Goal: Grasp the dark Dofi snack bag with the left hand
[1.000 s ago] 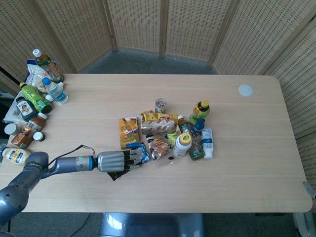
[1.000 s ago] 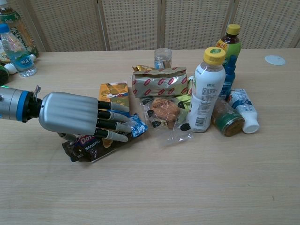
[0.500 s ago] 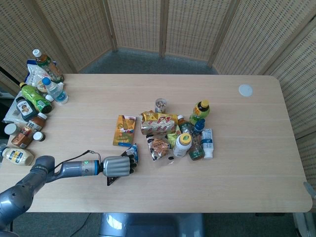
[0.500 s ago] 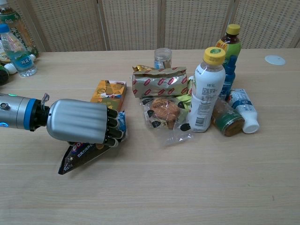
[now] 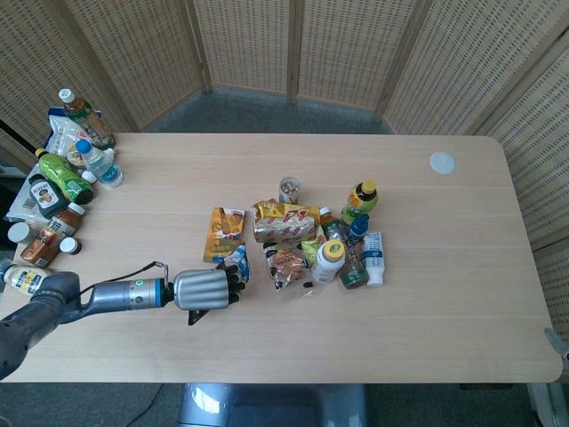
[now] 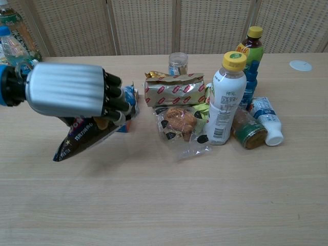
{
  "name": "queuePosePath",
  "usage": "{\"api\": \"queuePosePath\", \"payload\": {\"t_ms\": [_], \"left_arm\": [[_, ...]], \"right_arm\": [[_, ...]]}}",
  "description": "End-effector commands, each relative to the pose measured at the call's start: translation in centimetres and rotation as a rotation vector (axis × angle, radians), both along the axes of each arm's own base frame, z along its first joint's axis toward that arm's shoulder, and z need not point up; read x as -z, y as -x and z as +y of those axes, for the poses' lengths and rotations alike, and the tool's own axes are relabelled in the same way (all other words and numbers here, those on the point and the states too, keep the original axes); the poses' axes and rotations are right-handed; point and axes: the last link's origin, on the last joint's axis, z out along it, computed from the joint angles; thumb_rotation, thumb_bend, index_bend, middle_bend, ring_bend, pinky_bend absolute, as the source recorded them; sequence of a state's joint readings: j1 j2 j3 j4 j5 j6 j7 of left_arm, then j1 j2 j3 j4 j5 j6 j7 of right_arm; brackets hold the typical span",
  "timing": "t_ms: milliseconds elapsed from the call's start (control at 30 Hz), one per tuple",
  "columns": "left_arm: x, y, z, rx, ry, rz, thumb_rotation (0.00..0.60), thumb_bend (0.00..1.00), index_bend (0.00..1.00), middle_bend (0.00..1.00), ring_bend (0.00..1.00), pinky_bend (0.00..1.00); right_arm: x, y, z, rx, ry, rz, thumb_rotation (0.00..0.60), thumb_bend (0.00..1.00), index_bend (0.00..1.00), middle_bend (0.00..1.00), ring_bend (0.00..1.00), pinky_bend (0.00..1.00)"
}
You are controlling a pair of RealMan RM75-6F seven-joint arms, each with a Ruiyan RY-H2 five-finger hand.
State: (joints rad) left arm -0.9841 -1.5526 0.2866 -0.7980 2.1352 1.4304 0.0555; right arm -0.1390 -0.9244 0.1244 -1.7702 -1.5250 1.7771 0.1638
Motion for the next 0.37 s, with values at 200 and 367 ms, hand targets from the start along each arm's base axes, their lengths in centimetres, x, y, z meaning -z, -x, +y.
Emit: {"api": "queuePosePath", "payload": {"t_ms": [200, 367], "left_arm": [[-7.3, -3.8, 0.4, 0.041, -0.127, -0.135, 0.600, 0.08, 0.76, 0.65, 0.64, 0.59], [-9.8, -5.5, 0.4, 0.034, -0.178, -0.184, 0.600, 0.08, 0.75, 0.64, 0.63, 0.59]], "right_arm": [[0.1, -0.2, 0.1, -0.004, -0.002, 0.000, 0.600, 0.00, 0.00, 0.00, 0.00, 0.00], [0.0, -0.3, 0.2, -0.009, 0.000, -0.002, 0.600, 0.00, 0.00, 0.00, 0.00, 0.00]]}}
